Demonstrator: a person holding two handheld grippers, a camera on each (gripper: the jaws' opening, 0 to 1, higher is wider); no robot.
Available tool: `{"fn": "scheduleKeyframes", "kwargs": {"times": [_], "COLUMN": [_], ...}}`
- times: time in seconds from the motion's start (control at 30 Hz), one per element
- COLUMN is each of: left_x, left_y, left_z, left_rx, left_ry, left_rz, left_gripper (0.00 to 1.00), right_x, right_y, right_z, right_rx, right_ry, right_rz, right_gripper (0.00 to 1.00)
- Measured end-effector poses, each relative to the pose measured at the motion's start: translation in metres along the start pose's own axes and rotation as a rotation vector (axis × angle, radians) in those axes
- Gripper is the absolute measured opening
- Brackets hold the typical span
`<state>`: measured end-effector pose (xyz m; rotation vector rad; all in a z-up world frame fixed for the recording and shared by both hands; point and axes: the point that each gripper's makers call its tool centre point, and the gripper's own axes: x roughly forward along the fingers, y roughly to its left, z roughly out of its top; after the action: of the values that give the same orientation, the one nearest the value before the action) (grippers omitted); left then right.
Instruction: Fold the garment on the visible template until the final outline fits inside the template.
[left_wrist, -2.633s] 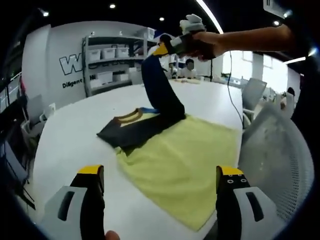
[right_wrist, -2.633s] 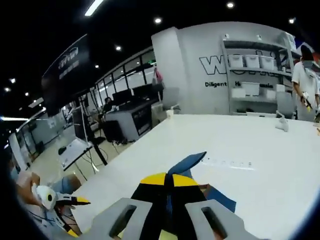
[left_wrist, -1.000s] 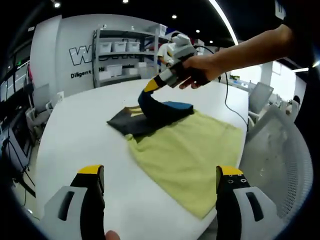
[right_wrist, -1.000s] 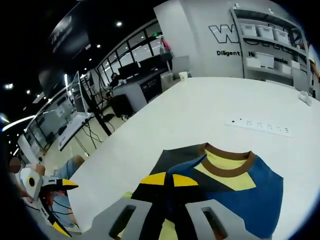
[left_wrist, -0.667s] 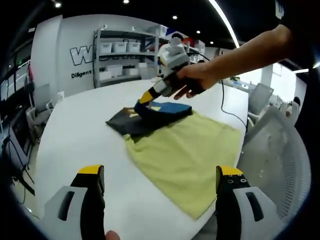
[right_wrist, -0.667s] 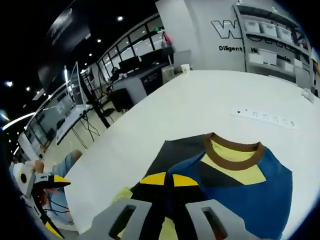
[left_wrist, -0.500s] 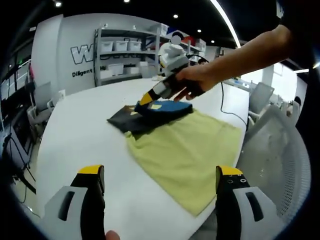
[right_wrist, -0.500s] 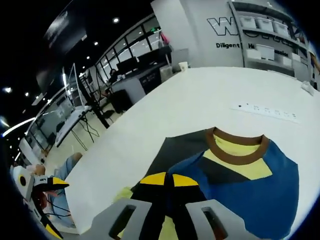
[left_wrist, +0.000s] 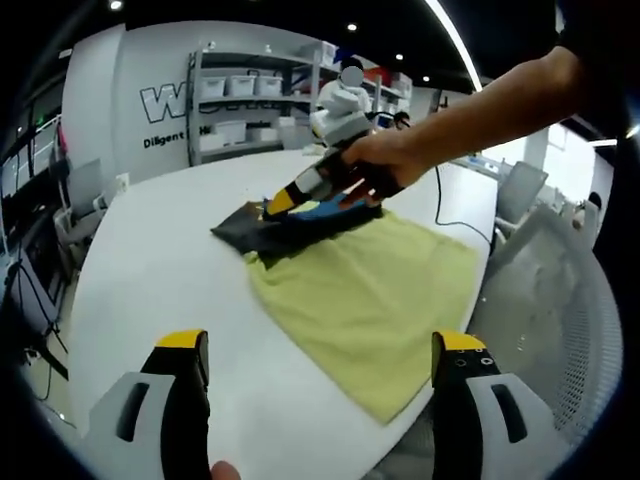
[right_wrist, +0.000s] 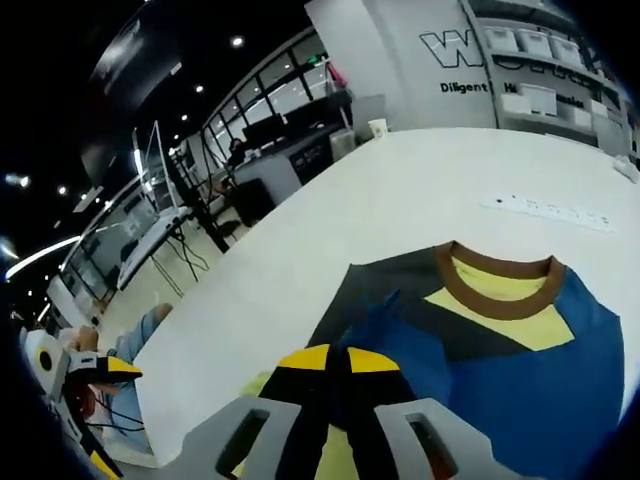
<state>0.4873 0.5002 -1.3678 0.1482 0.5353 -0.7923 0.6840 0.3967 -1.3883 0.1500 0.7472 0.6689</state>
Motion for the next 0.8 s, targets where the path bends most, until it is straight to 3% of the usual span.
{"fn": "scheduleKeyframes", "kwargs": {"times": [0.1,0.2,0.47,0.67,0.8], "left_x": [0.001,0.001,0.005,0.004,0.003], "left_y": [0.000,0.000,0.000,0.000,0.002], "left_z": [0.000,0.000,0.003,0.005,0.006], "left_rx": [-0.001,0.007,0.019,0.030,0.025], "left_ry": [-0.001,0.002,-0.007,-0.011,-0.019], "left_rz": [-0.001,-0.007,-0.017,-0.021,-0.020], "left_gripper": [0.88,0.88,0.88,0.88,0.89], "right_x": [0.000,-0.002,-0.021,-0.034,-0.045], "right_y": [0.011,0.019,0.014,0.013,0.013], "right_z": [0.003,0.008,0.021,0.032,0.039], "right_rx": [-0.001,-0.058,-0.107,-0.199,-0.226], "right_ry": [-0.006,-0.021,-0.047,-0.057,-0.065], "right_rz": [0.048,0.069,0.087,0.093,0.097], "right_gripper": [0.00,0.11,0.21,0.33,0.35]}}
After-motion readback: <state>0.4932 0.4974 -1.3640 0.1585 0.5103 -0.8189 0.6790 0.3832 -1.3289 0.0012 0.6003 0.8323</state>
